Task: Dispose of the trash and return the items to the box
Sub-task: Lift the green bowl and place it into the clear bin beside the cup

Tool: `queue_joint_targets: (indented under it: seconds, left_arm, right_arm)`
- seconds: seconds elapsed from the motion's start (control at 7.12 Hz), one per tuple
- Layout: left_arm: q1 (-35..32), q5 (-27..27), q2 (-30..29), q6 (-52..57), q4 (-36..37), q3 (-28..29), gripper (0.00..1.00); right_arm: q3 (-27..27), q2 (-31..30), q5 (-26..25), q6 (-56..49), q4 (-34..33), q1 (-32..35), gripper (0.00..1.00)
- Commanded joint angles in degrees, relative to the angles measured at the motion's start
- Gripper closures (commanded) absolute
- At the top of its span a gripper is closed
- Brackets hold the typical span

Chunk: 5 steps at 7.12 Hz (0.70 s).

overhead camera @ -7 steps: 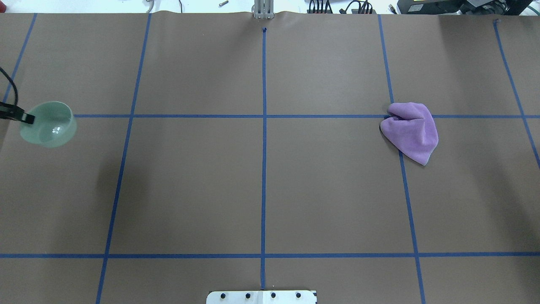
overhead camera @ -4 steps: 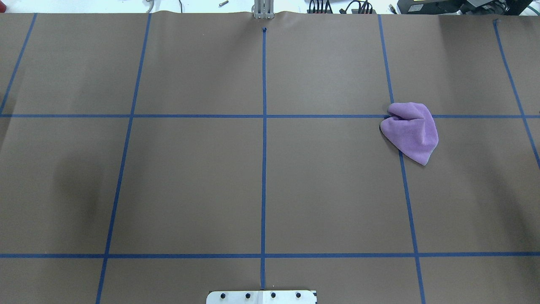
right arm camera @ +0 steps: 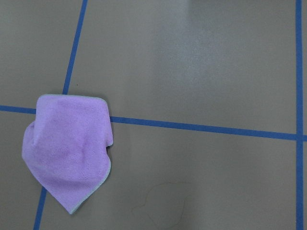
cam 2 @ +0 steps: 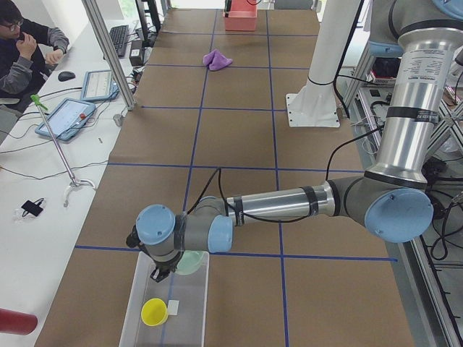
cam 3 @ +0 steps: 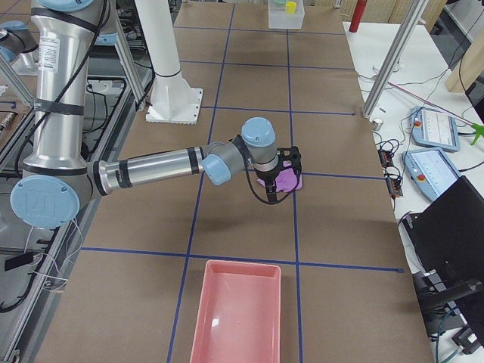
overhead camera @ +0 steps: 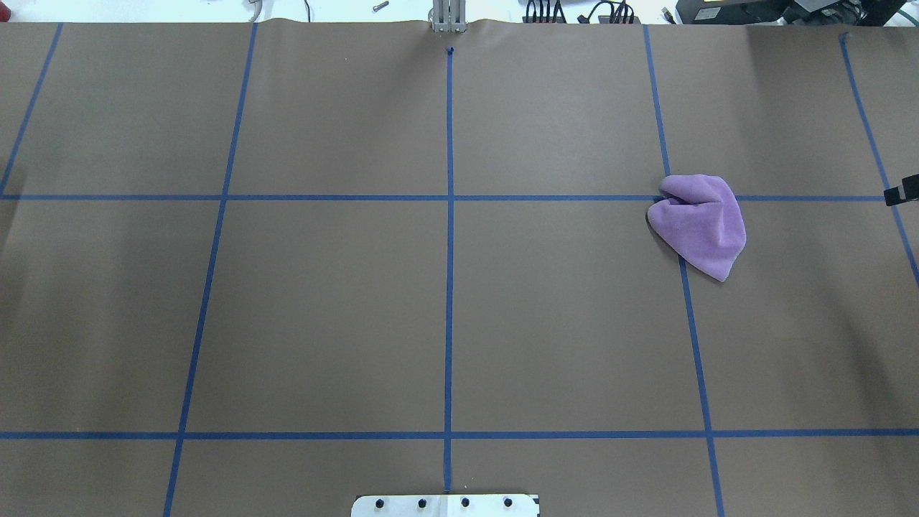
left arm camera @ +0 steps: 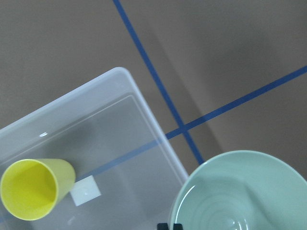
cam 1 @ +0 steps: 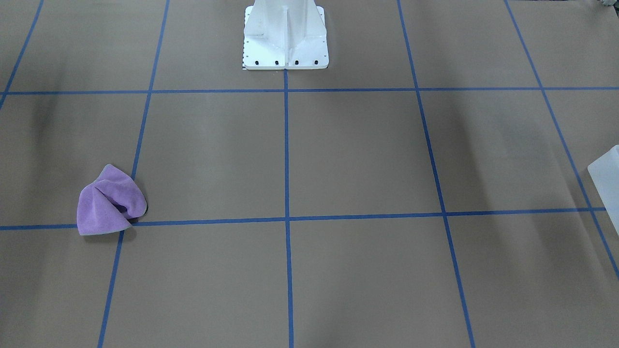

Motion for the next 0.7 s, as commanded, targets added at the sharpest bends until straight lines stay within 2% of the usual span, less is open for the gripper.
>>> queue_joint_targets:
  seconds: [0.0, 0.28, 0.56]
  left_arm:
    - [-0.71, 0.16, -4.31, -2.27, -8.24, 12.88, 1.0]
    - [-0.19, -0.02, -4.14, -12.2, -16.12, 15.09, 1.0]
    - [1.38, -0.02, -3.7, -16.97, -23.43, 18.43, 1.0]
  right_arm:
    - [-0.01, -0.07, -0.13, 0.05, 0.09, -0.17, 0.0]
    - [0.08, -0.07, -0.83, 0.05, 0.09, -0.52, 0.0]
    - [0.08, -0.07, -0.92, 0.13, 0.18, -0.61, 0.0]
